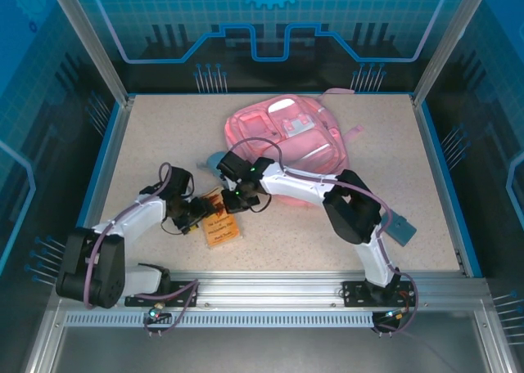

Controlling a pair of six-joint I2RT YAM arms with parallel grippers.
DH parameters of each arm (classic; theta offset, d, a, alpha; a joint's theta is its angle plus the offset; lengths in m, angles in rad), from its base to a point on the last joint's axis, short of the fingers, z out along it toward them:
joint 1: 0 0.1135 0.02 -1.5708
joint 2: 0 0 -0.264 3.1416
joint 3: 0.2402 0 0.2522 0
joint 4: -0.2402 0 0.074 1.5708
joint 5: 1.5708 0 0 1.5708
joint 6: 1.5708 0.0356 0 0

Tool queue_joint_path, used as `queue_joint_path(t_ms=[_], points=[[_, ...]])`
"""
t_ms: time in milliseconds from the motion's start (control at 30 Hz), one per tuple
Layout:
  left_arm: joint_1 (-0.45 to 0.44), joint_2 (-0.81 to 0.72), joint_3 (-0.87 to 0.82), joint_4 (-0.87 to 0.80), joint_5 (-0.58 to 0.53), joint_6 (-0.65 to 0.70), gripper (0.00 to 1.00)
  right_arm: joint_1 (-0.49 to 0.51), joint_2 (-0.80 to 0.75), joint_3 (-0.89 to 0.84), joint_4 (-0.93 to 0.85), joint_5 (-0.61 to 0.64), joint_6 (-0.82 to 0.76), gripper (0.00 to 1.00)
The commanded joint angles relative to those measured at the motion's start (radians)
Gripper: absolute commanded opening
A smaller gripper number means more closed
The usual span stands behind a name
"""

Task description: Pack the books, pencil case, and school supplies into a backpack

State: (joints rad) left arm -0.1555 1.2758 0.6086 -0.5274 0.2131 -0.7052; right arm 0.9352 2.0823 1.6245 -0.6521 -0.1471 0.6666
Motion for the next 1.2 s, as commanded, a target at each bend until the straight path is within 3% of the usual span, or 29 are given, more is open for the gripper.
queue_joint_path(t_ms=[0, 400, 700, 900, 1167], points=[[-0.006, -0.071, 0.008, 0.036, 0.065, -0.021, 0.78, -0.047, -0.074, -0.053, 0.058, -0.064, 0.01, 0.0], [0.003, -0.053, -0.072, 0.286, 0.298, -0.071, 0.94, -0.157, -0.178, -0.2, 0.229, -0.206, 0.056, 0.0], [0.001, -0.044, -0.134, 0.402, 0.321, -0.174, 0.95, -0.22, -0.18, -0.235, 0.316, -0.263, 0.101, 0.0], [-0.006, -0.073, -0.149, 0.334, 0.231, -0.262, 0.95, -0.225, -0.17, -0.227, 0.308, -0.258, 0.1, 0.0], [-0.072, -0.1, -0.184, 0.423, 0.215, -0.392, 0.95, -0.225, -0.168, -0.239, 0.32, -0.245, 0.118, 0.0]])
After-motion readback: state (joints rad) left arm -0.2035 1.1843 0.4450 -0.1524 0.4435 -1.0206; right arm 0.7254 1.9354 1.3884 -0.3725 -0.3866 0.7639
